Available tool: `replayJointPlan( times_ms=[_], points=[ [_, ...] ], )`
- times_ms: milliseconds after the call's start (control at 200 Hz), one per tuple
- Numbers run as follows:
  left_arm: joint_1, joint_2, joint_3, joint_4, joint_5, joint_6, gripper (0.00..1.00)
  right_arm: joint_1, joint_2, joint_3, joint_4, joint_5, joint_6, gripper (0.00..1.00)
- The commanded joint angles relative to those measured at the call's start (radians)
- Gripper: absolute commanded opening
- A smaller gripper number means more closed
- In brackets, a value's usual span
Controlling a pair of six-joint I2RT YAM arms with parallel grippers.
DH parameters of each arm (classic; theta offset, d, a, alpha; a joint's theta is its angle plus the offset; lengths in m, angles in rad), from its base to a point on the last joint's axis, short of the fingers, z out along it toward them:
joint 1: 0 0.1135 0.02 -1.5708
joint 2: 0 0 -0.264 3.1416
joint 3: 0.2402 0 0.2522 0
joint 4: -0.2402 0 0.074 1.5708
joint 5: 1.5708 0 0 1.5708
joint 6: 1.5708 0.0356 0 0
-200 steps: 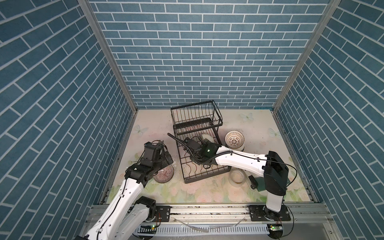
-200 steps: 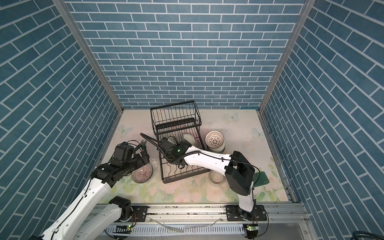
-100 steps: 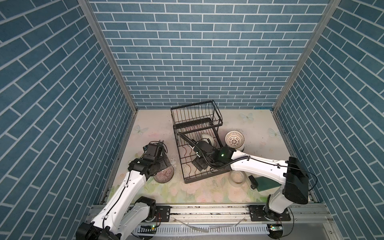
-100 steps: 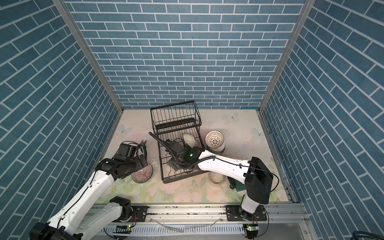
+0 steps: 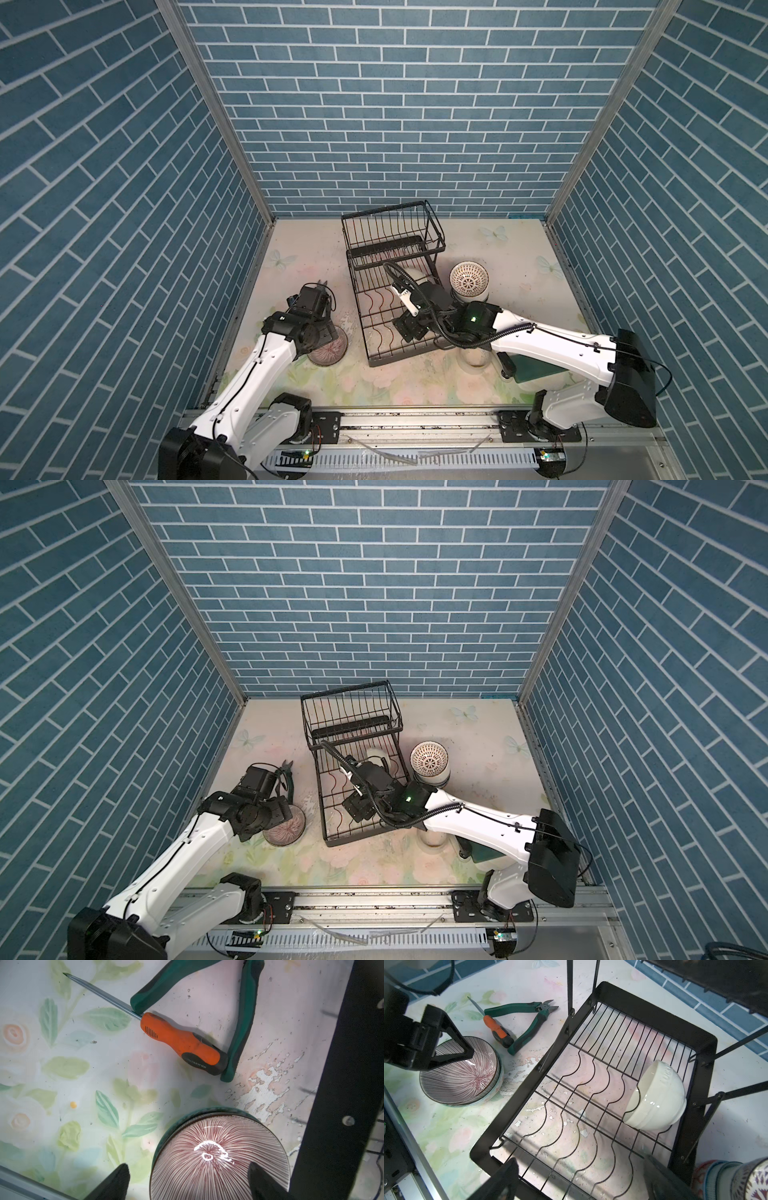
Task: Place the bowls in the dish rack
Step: 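Open the right gripper and lift it off the cream bowl, then lower the left gripper onto the purple-striped bowl rim while the right hovers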
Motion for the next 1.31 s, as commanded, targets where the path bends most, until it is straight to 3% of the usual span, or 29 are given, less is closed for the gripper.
replayJointPlan(
  times_ms=[0, 715, 1300],
  points=[
    [0.006, 0.007, -0.011, -0.013, -0.003, 0.003, 0.87, -0.012, -0.025, -0.037, 0.042, -0.014, 0.037, 0.93],
    [0.008, 0.056, -0.065, 0.06, -0.009, 0.019, 0.62, -0.04, 0.018, -0.022, 0.039, -0.062, 0.049, 0.92],
    [0.013, 0.037, -0.077, 0.1, 0.003, 0.029, 0.34, -0.044, 0.056, -0.016, 0.032, -0.048, 0.073, 0.92]
  ],
)
